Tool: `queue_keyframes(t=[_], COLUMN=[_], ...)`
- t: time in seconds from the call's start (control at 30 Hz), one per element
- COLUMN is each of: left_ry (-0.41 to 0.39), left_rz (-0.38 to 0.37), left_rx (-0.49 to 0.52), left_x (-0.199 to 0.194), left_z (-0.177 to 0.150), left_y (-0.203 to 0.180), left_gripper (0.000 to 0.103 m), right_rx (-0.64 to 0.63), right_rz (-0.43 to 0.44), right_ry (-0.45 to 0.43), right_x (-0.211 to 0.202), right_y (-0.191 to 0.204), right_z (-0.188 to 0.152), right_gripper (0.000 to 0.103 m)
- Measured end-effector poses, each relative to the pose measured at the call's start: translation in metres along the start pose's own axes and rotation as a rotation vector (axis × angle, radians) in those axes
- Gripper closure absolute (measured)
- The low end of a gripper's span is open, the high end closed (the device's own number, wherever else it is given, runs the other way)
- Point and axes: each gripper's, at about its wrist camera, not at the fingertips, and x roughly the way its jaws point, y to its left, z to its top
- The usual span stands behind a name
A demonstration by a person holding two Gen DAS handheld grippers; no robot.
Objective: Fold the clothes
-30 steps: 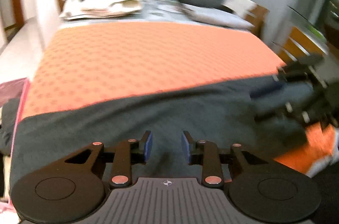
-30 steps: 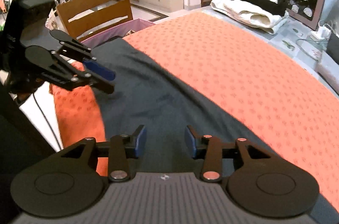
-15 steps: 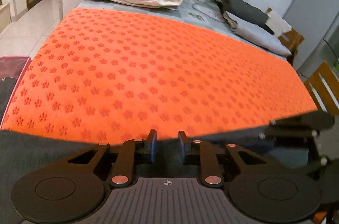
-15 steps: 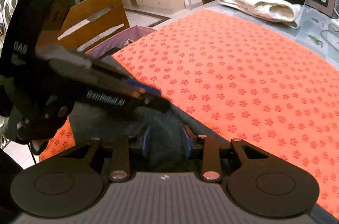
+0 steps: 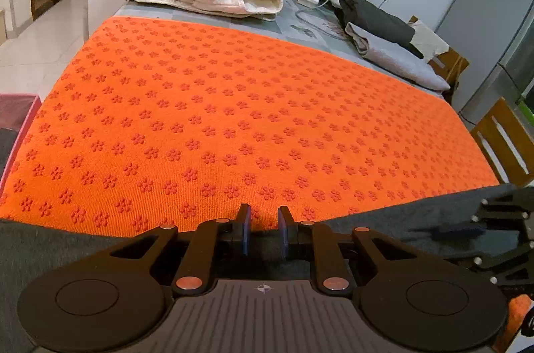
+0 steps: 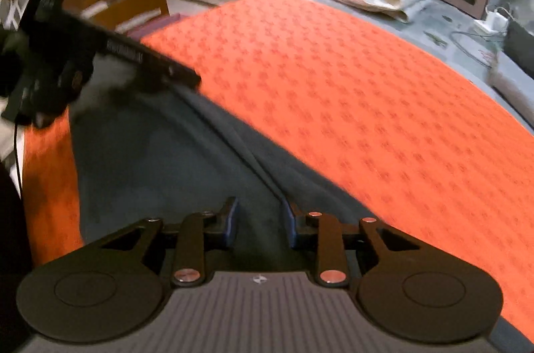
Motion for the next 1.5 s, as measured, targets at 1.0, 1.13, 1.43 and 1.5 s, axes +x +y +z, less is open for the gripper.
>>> queue_keyframes(t=[1.0,1.13,1.43,1.5], left_ry=[0.159,0.158,0.129,0.153], left_rz=[-0.196,-0.216,-0.27,-0.285], left_rx=[0.089,0.104,0.096,0.117], left_x=[0.022,0.024,0.002,-0.005], left_z=[0.023,0.024,0.041,0.039], left_y=[0.002,0.005,0.014,0.016], left_gripper=[0.089,0.09,0.081,0.081], right_rx=[0.213,0.247,0.231,0.218], right_rz=[-0.248,-0.258,-0.25,-0.231], right_ry=[-0.087,-0.074,-0.131,-0.154], right_x=[0.033,0.019,0.008,0.015], right_y=[0.13,0.139,0.145,0.147], right_z=[0.014,-0.006,0.02,0.032], right_gripper=[0.066,0.063,0.063,0.063])
